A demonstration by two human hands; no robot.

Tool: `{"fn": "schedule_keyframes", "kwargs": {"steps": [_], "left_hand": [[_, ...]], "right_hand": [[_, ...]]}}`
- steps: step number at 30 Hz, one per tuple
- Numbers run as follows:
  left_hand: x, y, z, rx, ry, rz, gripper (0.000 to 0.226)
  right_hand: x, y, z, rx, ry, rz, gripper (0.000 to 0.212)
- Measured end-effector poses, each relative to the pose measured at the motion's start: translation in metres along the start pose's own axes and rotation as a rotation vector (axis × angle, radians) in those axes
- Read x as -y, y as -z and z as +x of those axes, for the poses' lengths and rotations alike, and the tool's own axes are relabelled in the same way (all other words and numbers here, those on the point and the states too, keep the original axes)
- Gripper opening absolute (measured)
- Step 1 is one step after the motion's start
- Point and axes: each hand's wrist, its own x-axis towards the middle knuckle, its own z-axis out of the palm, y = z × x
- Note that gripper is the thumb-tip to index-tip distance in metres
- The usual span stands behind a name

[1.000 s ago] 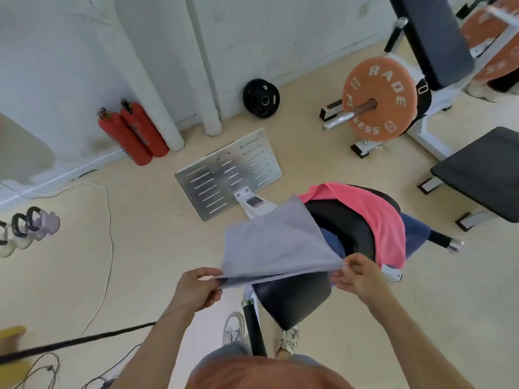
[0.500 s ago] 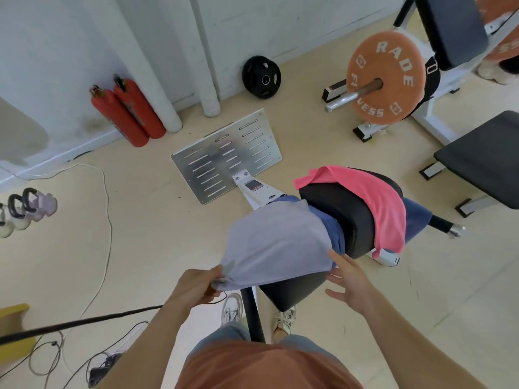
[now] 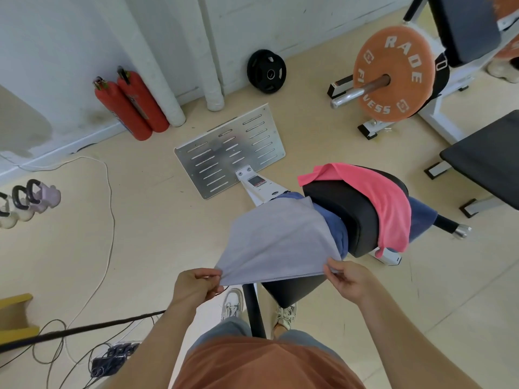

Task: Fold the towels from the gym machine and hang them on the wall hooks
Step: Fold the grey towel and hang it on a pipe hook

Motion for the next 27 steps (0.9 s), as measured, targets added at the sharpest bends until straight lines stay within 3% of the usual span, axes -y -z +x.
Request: {"fn": "schedule_keyframes", "kwargs": {"steps": [8, 12, 14, 16, 18, 19, 22, 24, 26, 27], "left_hand": [[0.005, 0.001, -0.002, 0.035, 0.090, -0.169, 0.009], [0.005, 0.001, -0.002, 0.121, 0.153, -0.071, 0.009], [0.006, 0.000, -0.005, 0.227, 0.190, 0.021, 0.017], [0.007, -0.001, -0.011, 0.325, 0.172, 0.080, 0.020], [0.006, -0.003, -0.016, 0.375, 0.092, 0.160, 0.029], [0.006, -0.005, -0.018, 0.379, 0.036, 0.228, 0.034], [0.006, -0.014, -0.018, 0.290, -0.239, 0.670, 0.043], [0.009, -0.020, -0.017, 0.217, -0.431, 0.922, 0.040], [0.011, -0.027, -0.019, 0.221, -0.571, 1.063, 0.034], [0.012, -0.032, -0.021, 0.234, -0.645, 1.133, 0.033]], "right_hand": [[-0.006, 0.011, 0.000, 0.004, -0.178, 0.313, 0.030], [-0.007, 0.012, 0.008, -0.068, -0.179, 0.440, 0.035], [-0.010, 0.015, 0.016, -0.134, -0.115, 0.535, 0.032], [-0.015, 0.018, 0.022, -0.187, 0.051, 0.389, 0.011], [-0.017, 0.014, 0.026, -0.235, 0.090, 0.101, 0.023], [-0.019, 0.011, 0.020, -0.358, 0.124, -0.067, 0.034], [-0.028, -0.003, -0.011, -0.499, 0.320, -0.462, 0.052], [-0.028, 0.003, -0.010, -0.450, 0.320, -0.353, 0.048], [-0.022, -0.001, -0.012, -0.286, 0.368, 0.070, 0.031], [-0.024, 0.000, -0.020, -0.288, 0.431, 0.087, 0.020]]}}
